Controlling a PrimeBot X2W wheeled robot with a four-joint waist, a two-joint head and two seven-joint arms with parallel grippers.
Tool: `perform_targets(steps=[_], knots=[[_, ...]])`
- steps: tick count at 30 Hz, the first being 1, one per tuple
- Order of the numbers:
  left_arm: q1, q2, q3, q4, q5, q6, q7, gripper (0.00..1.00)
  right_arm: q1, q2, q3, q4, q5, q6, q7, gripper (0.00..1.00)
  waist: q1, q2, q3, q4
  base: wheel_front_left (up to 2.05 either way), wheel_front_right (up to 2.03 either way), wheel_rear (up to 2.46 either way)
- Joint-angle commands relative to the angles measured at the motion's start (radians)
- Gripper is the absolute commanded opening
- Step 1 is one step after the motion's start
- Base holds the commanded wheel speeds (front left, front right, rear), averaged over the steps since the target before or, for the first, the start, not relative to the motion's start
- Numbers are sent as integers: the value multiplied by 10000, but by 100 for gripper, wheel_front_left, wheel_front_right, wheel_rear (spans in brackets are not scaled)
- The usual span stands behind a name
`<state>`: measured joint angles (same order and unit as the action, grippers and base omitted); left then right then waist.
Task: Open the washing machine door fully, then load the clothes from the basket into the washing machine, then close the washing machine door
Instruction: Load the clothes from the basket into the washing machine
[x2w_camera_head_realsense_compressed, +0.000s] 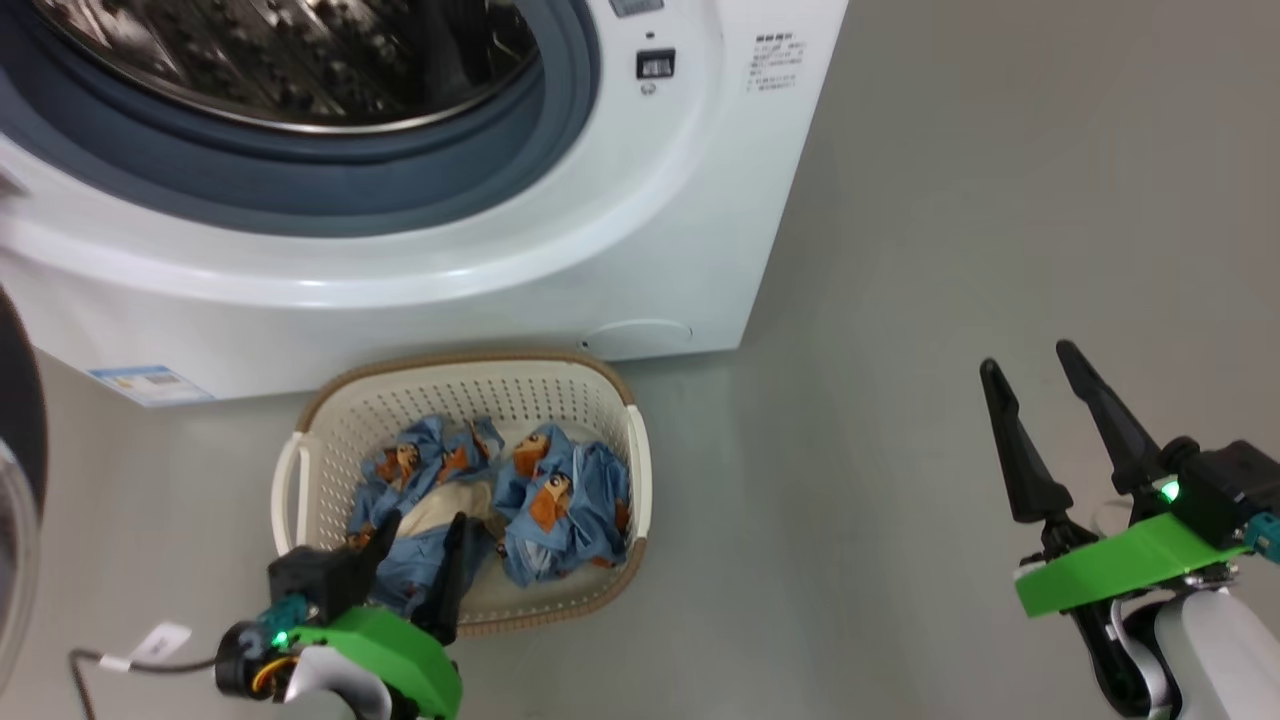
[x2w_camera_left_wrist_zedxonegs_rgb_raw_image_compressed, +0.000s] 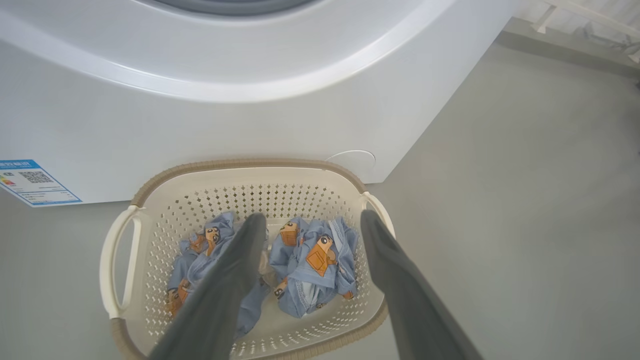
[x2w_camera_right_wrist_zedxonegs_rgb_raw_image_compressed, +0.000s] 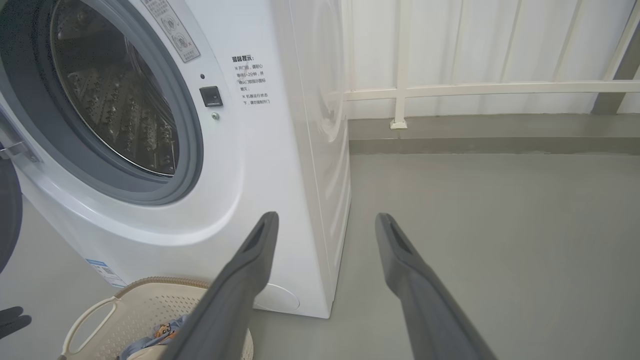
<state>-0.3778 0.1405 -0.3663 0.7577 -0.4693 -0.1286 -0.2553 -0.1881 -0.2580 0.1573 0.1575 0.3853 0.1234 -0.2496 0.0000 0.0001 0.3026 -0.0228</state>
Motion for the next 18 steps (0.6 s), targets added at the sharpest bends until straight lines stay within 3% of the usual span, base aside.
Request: perform_targets(steps=[1,11,18], knots=[[-339,203,122,61,-175,-21,-65,100,-225,-109,184,-269,-12,73,-122,100,0,-1,606,-202,0,0,0],[-2380,231,-1599,2320,-1597,-21,58,100,-1014,35,212,-390,-58,73,-122,100,0,-1,2176,-507,0,0,0],[-3556,298,-2631,3136,-2362,-21,512,100,-1580,220,252,-546,-95,73,-122,100,0,-1,3148,-787,0,0,0]])
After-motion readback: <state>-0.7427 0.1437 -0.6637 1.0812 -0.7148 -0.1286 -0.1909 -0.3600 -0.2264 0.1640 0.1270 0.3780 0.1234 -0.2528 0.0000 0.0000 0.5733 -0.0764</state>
